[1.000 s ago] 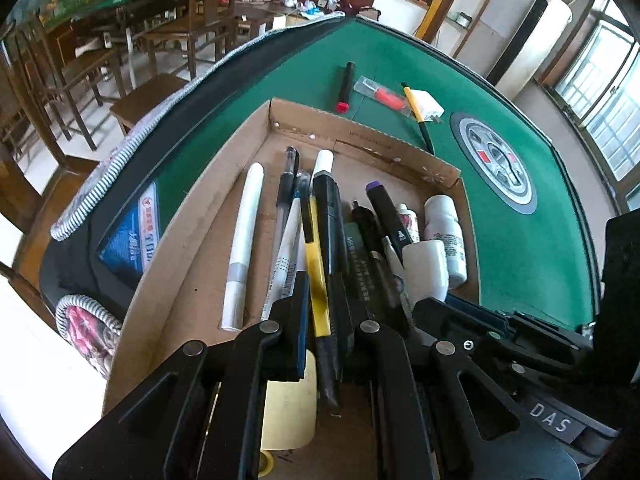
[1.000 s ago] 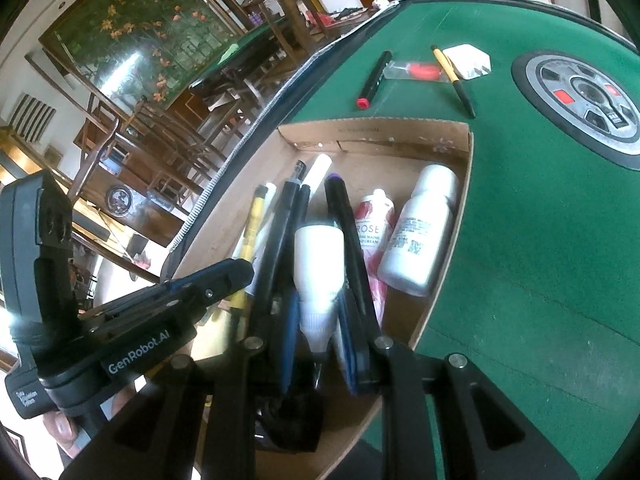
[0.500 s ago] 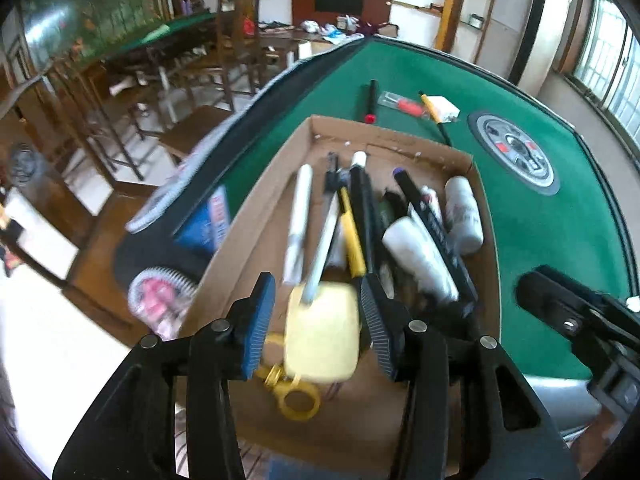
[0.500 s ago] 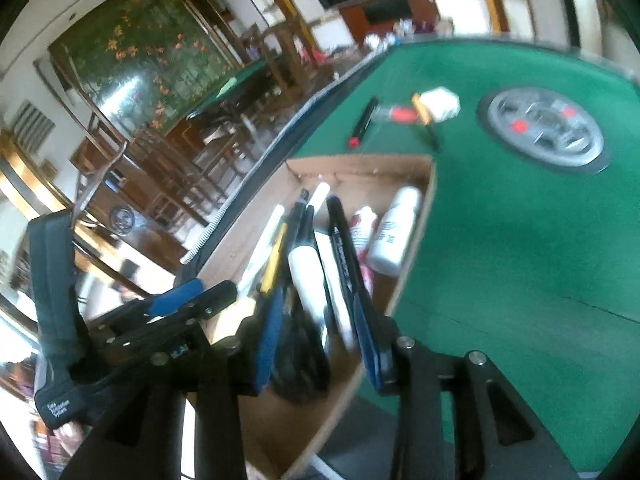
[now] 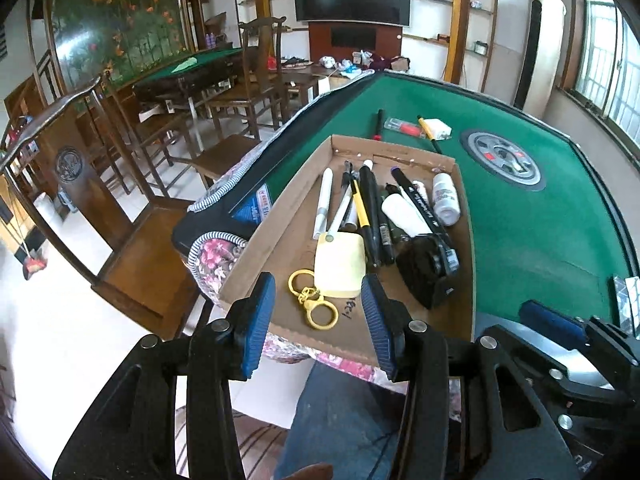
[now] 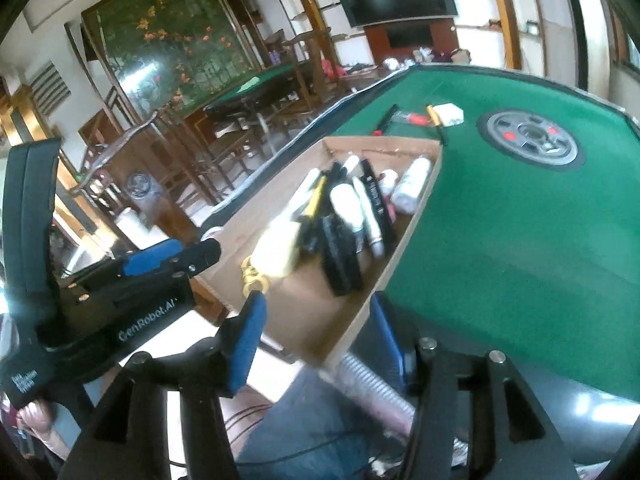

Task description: Organize rigid objects

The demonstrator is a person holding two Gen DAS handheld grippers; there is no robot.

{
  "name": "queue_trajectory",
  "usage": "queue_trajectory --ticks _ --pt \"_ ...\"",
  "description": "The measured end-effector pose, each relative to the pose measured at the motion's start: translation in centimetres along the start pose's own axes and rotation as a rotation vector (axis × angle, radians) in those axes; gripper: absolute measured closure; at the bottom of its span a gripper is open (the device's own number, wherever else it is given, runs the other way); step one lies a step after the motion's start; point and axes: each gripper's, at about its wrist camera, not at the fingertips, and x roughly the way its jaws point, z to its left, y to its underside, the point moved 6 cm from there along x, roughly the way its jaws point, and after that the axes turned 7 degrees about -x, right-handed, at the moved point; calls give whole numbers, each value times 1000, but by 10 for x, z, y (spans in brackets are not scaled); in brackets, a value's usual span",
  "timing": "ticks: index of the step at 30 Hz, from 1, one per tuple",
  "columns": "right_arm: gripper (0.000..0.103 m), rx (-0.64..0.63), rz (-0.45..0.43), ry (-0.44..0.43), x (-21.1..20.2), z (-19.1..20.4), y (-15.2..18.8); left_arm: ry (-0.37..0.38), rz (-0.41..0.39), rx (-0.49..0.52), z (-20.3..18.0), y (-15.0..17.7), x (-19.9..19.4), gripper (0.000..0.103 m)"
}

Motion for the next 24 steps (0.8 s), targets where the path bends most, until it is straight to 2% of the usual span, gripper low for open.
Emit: queue_trajectory --ticks 12,17,24 --pt "48 -31 -6 28 -6 14 5 -1 -16 20 -1 5 -13 58" --pt "48 -20 5 27 -3 13 4 -13 -11 22 0 5 -7 58" --pt "48 -12 29 37 7 11 4 -26 38 17 5 7 17 58"
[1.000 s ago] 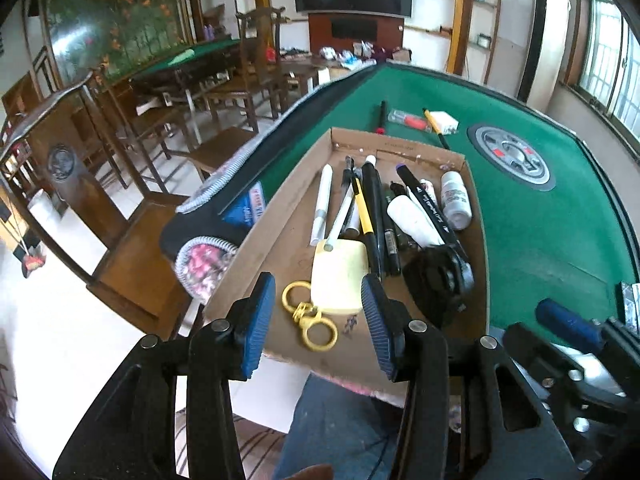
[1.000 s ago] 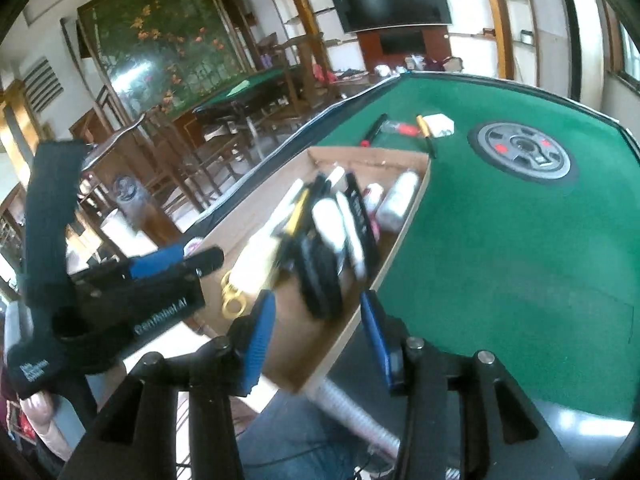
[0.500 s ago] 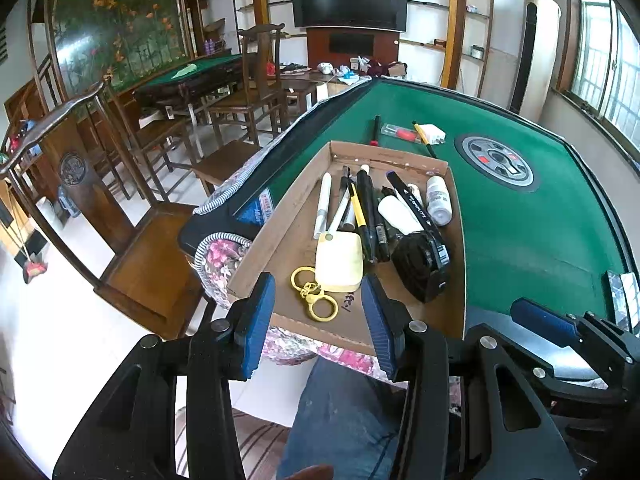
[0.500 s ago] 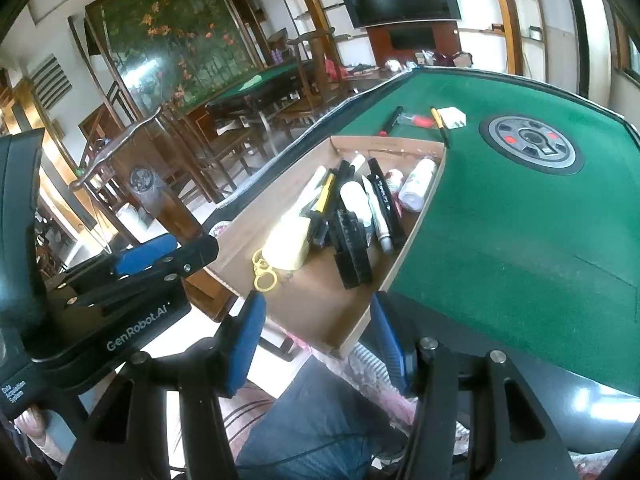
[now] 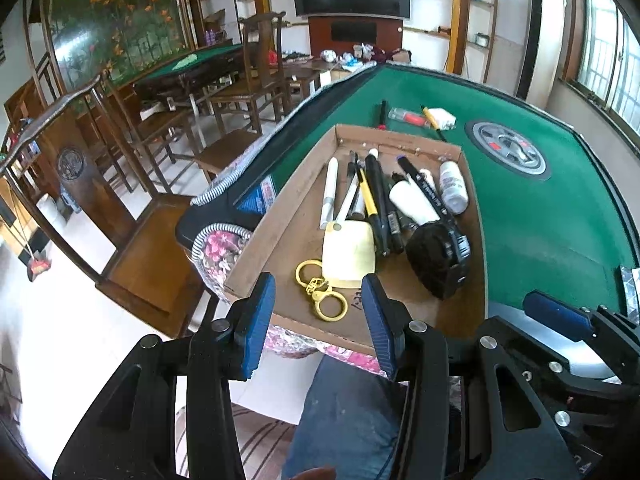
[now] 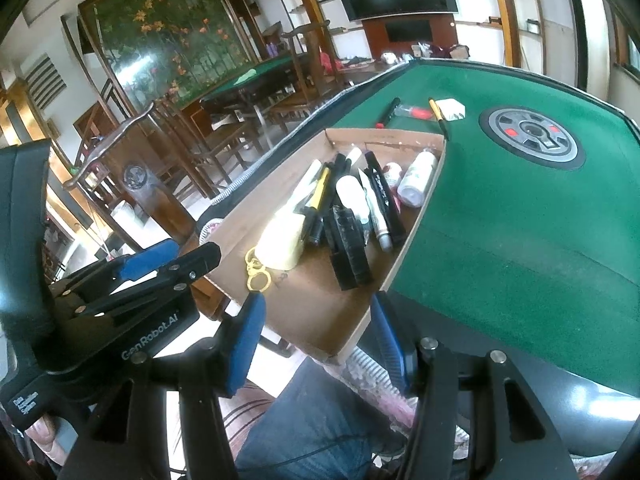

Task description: Organize rigid objects

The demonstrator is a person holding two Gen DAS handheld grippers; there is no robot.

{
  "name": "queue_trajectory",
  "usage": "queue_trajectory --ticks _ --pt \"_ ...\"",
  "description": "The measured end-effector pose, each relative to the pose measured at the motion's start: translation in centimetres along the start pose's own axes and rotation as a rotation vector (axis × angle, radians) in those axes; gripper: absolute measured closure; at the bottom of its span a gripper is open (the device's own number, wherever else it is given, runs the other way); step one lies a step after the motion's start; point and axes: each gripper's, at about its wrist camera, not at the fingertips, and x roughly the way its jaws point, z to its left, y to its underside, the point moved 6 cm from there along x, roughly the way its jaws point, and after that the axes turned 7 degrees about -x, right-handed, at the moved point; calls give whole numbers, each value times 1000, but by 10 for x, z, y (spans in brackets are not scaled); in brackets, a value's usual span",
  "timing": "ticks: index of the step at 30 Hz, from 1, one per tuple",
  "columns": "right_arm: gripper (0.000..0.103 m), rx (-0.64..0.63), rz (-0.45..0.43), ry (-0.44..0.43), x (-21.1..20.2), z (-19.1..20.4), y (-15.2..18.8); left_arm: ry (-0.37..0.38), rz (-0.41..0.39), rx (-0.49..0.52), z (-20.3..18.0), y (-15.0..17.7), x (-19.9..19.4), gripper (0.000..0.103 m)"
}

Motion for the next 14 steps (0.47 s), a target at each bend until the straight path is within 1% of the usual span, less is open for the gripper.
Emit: queue_trajectory --ticks 9,14 --pt "48 3 40 34 20 -5 1 -3 68 7 1 -1 36 58" --pt "48 -5 51 44 26 -4 -2 -8 64 -2 4 -6 48 58"
